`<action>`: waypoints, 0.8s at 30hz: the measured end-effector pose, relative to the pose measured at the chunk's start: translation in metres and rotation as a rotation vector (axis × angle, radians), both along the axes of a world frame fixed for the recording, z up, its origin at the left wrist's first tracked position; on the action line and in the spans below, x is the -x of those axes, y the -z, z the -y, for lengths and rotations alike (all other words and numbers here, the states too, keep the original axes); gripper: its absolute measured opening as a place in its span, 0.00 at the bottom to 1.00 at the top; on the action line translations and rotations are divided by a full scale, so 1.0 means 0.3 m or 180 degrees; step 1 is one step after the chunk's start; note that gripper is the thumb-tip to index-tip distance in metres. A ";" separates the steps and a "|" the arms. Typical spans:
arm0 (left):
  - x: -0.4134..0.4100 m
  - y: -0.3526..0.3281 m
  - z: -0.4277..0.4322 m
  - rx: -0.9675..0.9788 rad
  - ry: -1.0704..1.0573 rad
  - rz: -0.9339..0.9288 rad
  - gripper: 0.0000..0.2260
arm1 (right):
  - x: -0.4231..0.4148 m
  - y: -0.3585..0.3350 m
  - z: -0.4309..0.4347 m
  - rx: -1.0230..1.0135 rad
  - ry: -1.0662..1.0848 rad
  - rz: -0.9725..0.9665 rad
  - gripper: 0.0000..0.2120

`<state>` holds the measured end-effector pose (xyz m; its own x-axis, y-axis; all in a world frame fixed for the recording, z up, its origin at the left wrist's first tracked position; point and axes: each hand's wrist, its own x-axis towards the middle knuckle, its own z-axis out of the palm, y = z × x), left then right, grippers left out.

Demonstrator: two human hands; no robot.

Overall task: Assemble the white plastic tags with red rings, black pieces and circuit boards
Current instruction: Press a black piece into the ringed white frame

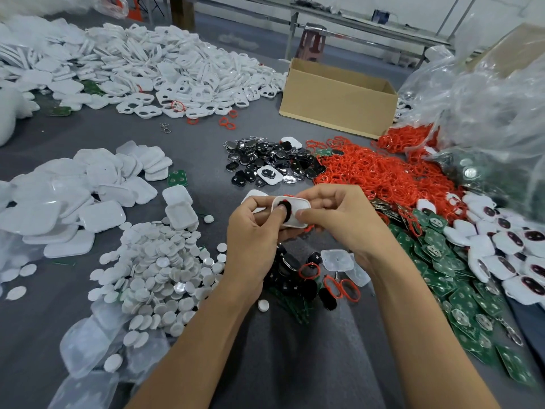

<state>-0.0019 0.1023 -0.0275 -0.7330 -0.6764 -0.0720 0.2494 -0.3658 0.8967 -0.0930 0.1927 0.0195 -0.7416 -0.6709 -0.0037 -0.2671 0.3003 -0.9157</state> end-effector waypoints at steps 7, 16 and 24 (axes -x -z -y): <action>0.003 0.019 -0.001 0.0326 -0.0074 0.0076 0.01 | 0.005 0.007 -0.002 0.0011 -0.0066 0.0159 0.06; 0.003 0.024 0.000 0.0374 -0.0076 0.0027 0.02 | 0.002 0.017 0.011 0.0126 0.0031 0.0251 0.05; 0.001 0.022 0.003 0.0283 0.0009 0.0162 0.04 | 0.004 0.001 -0.004 0.0108 -0.0135 0.0319 0.08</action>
